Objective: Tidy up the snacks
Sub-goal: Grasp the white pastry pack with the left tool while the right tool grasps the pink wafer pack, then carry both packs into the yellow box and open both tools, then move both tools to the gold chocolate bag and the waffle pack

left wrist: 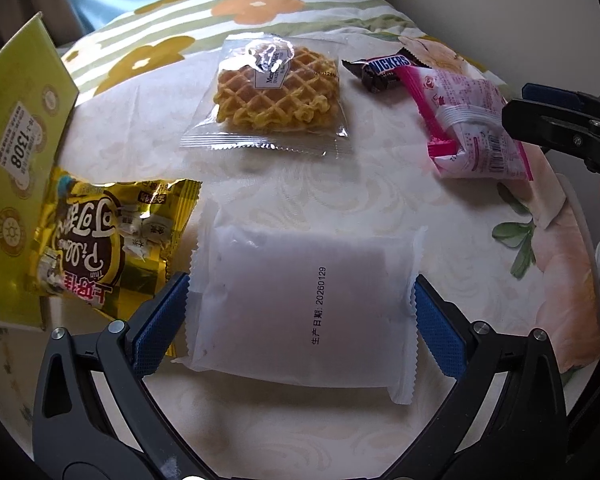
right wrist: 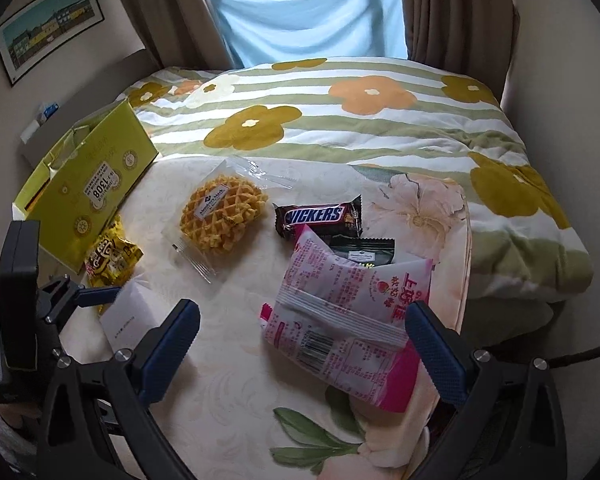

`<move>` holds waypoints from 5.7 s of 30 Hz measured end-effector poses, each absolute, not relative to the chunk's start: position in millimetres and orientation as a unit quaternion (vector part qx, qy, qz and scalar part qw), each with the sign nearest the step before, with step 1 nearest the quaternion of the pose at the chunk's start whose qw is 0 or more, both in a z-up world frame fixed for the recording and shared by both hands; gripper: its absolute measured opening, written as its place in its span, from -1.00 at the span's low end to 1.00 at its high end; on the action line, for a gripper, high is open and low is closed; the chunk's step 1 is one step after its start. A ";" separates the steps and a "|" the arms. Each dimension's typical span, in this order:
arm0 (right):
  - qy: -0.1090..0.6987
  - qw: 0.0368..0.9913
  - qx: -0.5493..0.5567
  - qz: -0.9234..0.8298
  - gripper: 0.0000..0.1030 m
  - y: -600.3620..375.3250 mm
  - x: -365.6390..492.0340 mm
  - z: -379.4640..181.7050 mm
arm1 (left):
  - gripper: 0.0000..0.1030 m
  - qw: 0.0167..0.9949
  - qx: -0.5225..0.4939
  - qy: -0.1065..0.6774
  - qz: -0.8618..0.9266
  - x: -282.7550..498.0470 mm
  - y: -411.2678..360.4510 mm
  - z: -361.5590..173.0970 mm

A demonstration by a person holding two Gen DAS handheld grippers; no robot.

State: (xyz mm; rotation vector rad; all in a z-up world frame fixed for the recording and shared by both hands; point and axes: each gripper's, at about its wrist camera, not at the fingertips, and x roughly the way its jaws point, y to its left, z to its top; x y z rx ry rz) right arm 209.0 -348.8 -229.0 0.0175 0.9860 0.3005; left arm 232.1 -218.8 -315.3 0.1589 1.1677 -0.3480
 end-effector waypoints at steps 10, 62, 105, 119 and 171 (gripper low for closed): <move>0.498 0.861 0.084 0.060 0.99 -363.3 220.6 -247.7 | 0.90 0.818 0.083 0.545 -0.165 228.3 -220.2 -317.7; 0.385 0.917 0.065 0.087 0.03 -314.3 183.6 -108.3 | 0.41 0.898 -0.001 0.420 -0.131 205.1 -169.8 -137.4; 0.449 0.863 0.004 0.230 0.04 34.6 264.3 -119.4 | 0.91 0.890 0.000 0.456 -0.015 310.7 205.9 -148.5; 0.443 0.866 -0.023 0.231 0.95 60.5 267.4 -125.9 | 0.91 0.891 -0.014 0.454 -0.004 297.5 215.7 -140.2; 0.419 0.886 0.022 0.200 0.97 -249.5 255.6 -104.9 | 0.91 0.862 -0.104 0.486 0.096 215.5 -50.5 -147.0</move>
